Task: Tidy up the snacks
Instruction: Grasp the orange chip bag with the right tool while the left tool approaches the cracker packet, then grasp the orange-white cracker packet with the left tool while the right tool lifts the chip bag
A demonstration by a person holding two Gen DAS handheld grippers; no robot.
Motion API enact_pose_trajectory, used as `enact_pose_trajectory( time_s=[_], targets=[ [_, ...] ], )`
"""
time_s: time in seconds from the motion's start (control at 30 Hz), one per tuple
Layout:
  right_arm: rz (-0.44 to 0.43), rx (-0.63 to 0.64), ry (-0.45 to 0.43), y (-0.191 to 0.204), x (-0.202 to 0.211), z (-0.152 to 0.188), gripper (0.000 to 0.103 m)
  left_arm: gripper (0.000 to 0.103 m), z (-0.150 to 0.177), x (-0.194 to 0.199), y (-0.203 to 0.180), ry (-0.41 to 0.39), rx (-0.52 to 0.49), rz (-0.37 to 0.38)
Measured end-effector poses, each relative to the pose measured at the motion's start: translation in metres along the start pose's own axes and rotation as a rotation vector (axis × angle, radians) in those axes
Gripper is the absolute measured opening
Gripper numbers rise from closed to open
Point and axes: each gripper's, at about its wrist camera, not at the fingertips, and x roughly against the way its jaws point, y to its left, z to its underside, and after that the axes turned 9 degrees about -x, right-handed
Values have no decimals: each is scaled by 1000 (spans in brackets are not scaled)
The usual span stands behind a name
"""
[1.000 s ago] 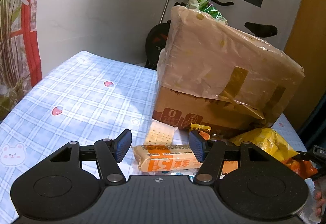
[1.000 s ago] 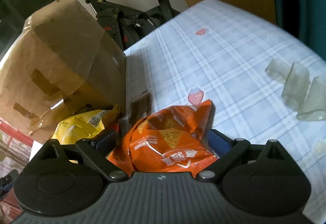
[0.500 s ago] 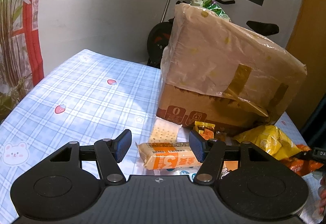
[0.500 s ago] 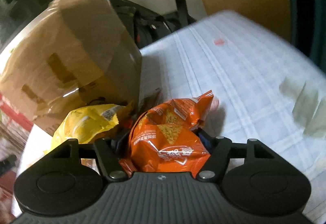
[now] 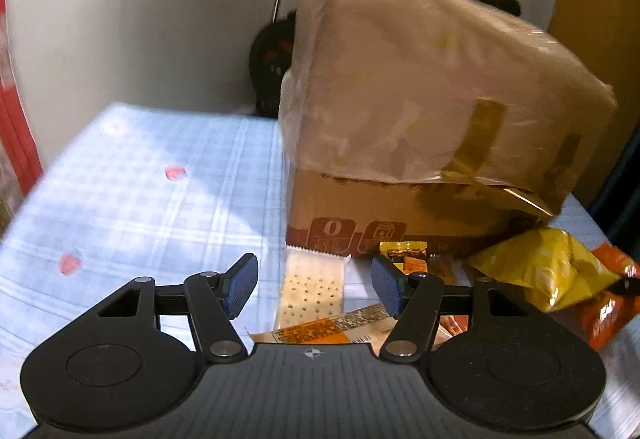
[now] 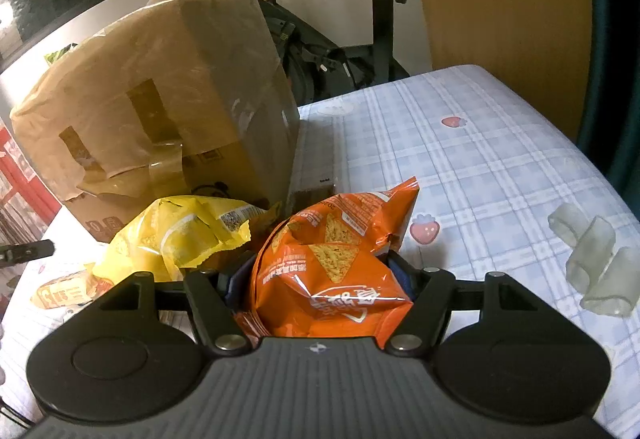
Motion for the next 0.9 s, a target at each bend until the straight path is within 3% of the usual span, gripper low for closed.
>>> enact_pose_trajectory(
  time_s=[0.13, 0.4, 0.57, 0.7, 0.9],
  targets=[
    [-3, -18, 7, -2, 0, 3, 69, 66, 11, -16, 3, 69, 11, 43],
    [-10, -9, 14, 0, -2, 2, 69, 65, 29, 2, 1, 74, 20, 118],
    [-16, -15, 14, -2, -2, 4, 69, 66, 37, 10, -13, 98, -94, 155],
    [-14, -16, 14, -2, -1, 4, 69, 67, 43, 5, -24, 133, -174, 137],
    [-14, -10, 14, -2, -1, 4, 69, 66, 33, -13, -21, 132, -94, 137]
  ],
)
